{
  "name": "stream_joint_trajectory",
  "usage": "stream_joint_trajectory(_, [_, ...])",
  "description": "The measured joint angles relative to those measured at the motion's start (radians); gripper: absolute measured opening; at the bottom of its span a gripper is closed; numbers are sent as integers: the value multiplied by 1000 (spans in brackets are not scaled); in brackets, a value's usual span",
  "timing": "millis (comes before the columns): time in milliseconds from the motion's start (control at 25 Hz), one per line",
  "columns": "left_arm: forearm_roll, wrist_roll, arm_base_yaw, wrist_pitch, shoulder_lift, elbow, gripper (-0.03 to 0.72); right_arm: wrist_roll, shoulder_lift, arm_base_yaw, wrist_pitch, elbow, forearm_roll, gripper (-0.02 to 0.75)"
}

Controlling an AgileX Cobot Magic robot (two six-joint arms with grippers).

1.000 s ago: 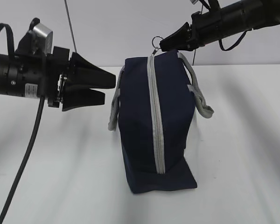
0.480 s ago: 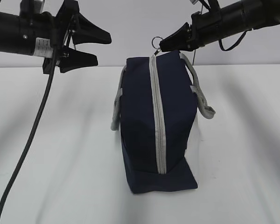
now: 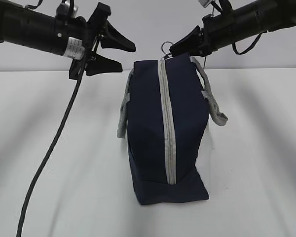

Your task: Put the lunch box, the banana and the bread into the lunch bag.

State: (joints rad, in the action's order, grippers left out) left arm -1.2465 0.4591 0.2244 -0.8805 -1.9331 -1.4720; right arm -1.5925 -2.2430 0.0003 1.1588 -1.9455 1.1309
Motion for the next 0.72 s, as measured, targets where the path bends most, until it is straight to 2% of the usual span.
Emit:
stream_joint_trajectory(320, [144, -157, 48, -26, -93, -152, 426, -5, 0, 0, 2, 0, -43, 0])
stream_joint_trajectory(520, [159, -180, 56, -28, -128, -186, 389, -20, 0, 0, 4, 0, -60, 0])
stream_joint_trajectory(600, [160, -182, 62, -28, -141, -196, 333, -27, 0, 0, 4, 0, -62, 0])
stream_joint_trajectory(720, [160, -182, 71, -21, -146, -203, 195, -27, 0, 0, 4, 0, -61, 0])
